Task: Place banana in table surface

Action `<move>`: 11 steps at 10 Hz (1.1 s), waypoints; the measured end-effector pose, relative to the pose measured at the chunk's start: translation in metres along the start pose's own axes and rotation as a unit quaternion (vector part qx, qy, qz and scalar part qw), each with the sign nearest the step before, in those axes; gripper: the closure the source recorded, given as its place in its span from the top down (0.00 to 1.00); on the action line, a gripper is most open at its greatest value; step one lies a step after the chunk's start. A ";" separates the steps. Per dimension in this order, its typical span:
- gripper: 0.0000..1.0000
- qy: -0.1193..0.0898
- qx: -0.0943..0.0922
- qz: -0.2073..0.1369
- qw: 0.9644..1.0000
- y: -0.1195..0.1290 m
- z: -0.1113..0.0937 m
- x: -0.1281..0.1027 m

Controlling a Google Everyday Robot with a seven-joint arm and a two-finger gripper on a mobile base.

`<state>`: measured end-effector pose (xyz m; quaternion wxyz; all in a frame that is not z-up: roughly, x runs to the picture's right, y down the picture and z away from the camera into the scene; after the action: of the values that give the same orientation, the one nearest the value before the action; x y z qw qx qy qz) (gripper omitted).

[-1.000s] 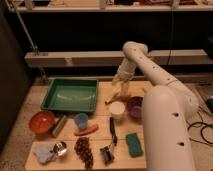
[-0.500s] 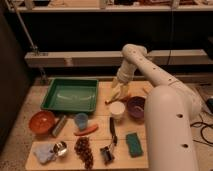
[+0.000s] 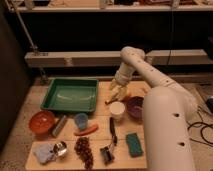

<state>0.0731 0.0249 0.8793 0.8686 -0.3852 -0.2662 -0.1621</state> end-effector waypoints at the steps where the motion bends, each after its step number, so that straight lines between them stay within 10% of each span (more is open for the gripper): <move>1: 0.65 -0.002 0.000 0.000 1.000 -0.001 0.004 0.002; 11: 0.65 0.005 0.004 0.005 1.000 -0.010 0.028 0.019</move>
<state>0.0738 0.0383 0.9119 0.8723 -0.3818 -0.2611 -0.1586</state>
